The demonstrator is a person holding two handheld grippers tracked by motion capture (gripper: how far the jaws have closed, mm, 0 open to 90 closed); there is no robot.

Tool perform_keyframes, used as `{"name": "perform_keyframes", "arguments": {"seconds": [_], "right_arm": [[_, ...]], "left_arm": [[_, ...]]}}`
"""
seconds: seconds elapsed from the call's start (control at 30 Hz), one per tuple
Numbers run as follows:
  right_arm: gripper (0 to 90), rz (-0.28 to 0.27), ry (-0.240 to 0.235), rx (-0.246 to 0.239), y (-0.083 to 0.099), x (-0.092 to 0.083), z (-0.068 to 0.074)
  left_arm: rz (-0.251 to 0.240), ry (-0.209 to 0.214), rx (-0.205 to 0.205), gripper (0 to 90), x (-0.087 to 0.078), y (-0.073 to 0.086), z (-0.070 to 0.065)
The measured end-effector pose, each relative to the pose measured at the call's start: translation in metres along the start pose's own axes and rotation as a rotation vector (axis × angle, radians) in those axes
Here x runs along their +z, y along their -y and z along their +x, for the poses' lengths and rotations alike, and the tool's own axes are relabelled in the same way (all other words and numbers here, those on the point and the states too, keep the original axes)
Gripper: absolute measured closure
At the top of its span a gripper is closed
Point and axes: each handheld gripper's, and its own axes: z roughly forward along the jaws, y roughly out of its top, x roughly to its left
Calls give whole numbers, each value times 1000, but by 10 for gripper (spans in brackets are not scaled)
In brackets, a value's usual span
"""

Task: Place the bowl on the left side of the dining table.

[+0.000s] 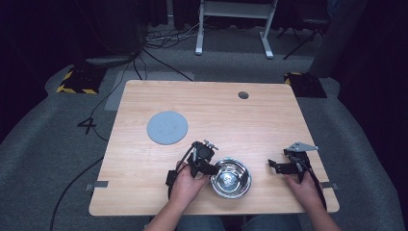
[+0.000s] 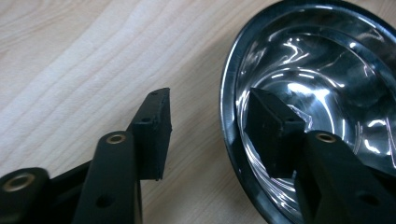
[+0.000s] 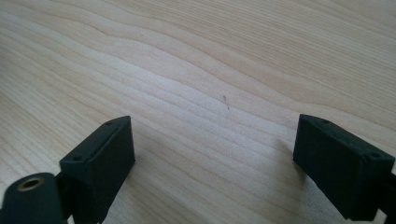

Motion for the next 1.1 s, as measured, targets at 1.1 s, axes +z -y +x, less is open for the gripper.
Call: {"name": "perform_keyframes", "arguments": {"seconds": [1.1], "right_arm": [[124,0,0,0,0,0,0]], "left_arm": [[-3,120,-21,864,3,2,4]]}}
